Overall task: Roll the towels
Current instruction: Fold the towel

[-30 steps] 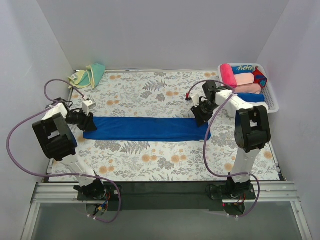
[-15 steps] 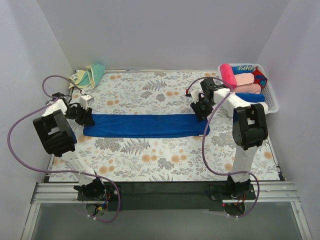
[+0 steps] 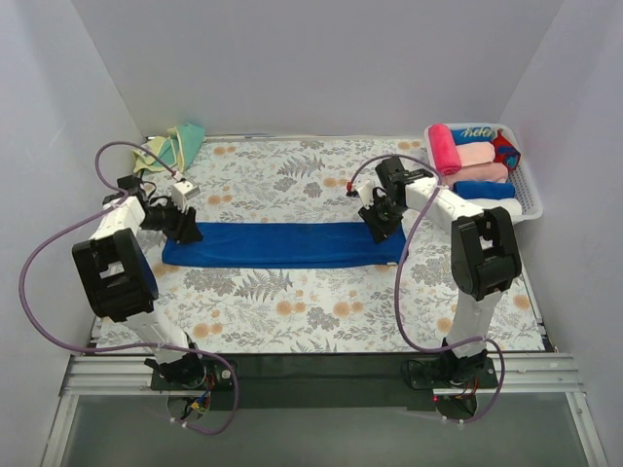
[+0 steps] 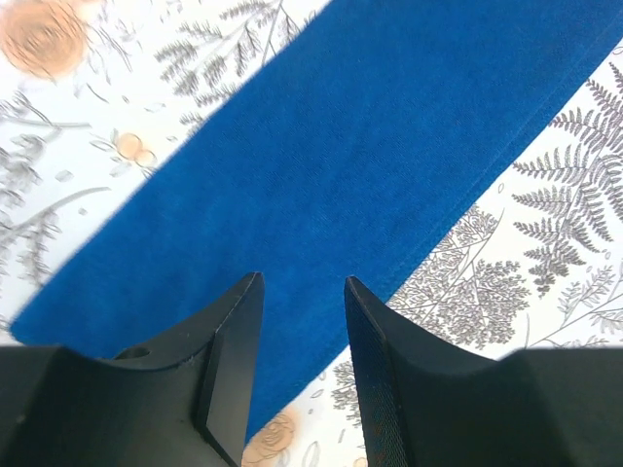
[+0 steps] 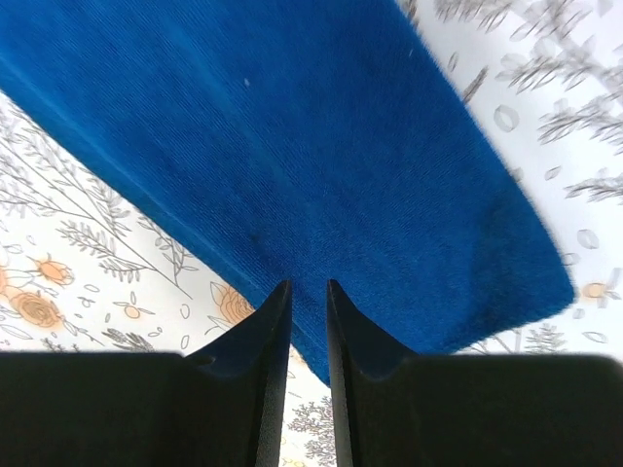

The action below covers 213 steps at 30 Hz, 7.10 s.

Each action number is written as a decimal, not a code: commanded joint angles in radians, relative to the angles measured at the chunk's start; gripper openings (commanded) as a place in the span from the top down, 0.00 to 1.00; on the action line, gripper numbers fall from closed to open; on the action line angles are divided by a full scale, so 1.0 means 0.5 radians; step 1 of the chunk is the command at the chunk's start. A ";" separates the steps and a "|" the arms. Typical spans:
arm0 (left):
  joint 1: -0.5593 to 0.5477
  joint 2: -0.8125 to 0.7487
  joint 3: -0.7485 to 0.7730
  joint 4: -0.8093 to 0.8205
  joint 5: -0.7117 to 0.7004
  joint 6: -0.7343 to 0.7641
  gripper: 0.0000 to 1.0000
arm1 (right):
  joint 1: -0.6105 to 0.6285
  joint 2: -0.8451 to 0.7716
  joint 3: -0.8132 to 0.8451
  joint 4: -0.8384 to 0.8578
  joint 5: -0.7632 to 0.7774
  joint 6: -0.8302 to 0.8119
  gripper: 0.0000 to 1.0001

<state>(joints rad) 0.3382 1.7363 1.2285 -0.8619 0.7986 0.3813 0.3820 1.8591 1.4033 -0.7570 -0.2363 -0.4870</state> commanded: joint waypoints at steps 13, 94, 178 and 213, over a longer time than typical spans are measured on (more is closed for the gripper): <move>0.005 -0.131 -0.319 0.172 -0.174 -0.106 0.63 | -0.077 0.037 -0.279 0.045 0.197 -0.030 0.71; 0.020 -0.319 0.028 0.021 0.044 -0.848 0.02 | 0.242 0.288 0.252 0.587 -0.794 1.219 0.99; -0.992 0.830 1.131 0.622 -0.374 -1.198 0.46 | 0.405 -0.267 -0.423 0.738 -0.948 0.980 0.55; -0.974 0.408 0.818 0.968 -0.134 -1.248 0.24 | 0.436 -0.257 -0.518 0.842 -1.074 1.109 0.40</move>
<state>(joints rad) -0.1734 2.2391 1.7340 -0.4751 0.7071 -0.2874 0.6460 1.8481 1.0840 -0.2760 -0.7895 0.1223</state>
